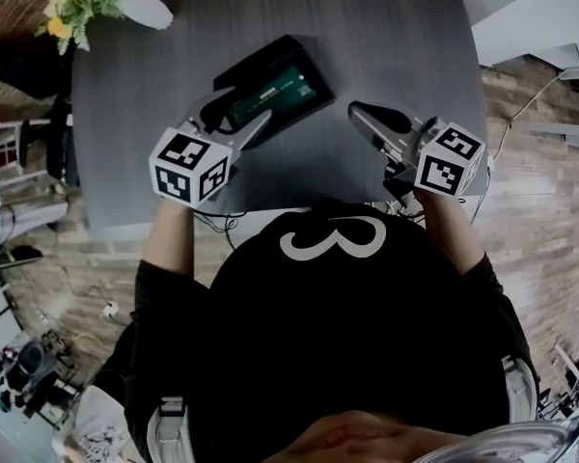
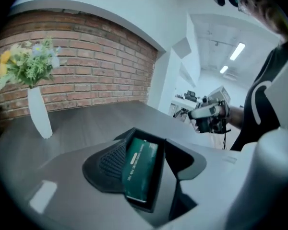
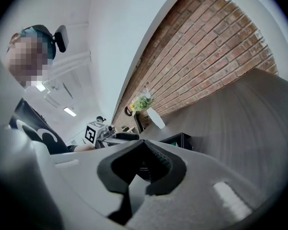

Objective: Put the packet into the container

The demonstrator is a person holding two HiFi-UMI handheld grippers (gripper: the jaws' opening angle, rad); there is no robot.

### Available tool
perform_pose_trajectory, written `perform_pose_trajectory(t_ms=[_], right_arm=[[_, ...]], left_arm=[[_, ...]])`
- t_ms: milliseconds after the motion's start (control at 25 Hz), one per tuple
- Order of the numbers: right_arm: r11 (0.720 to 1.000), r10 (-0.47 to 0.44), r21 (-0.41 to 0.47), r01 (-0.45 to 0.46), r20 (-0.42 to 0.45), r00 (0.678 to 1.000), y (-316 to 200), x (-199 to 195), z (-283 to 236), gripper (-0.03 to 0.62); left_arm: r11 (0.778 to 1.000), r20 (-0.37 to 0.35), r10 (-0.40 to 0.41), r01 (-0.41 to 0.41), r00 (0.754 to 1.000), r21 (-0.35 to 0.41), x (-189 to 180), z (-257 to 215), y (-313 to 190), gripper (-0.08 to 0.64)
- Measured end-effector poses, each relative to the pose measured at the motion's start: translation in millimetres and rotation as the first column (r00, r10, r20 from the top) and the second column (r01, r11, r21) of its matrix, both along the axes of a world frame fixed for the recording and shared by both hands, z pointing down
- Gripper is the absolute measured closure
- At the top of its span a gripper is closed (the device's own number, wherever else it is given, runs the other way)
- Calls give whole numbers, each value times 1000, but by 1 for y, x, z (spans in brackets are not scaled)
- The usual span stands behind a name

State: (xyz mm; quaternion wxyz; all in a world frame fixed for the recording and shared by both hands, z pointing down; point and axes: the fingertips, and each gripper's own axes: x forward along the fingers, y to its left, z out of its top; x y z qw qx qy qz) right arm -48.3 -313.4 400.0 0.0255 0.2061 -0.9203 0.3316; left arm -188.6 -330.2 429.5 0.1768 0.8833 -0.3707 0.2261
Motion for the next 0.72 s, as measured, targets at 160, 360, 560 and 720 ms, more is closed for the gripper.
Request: perform_pose_trajectory(t_ms=[160,360,560,720], right_arm=[[997,-14,71,15,-10,1000,0,-3,-19,591],[985,-34,170,42,-51,998,6,-14,-34,591],[983,-54,175,60,-40,998,21,-23,-41,591],[984,-63,164,66,-24,998,31,-30,-40,591]], left_arm=[[999,-148,-34,36,988,13,18,-34,19,346],[995,-299,-99,103,949,0,32,-57,36,462],[984,-375,-171,176,911,-21,34,-67,50,545],[982,-393,-182,185,901,-33,33,-66,61,546]])
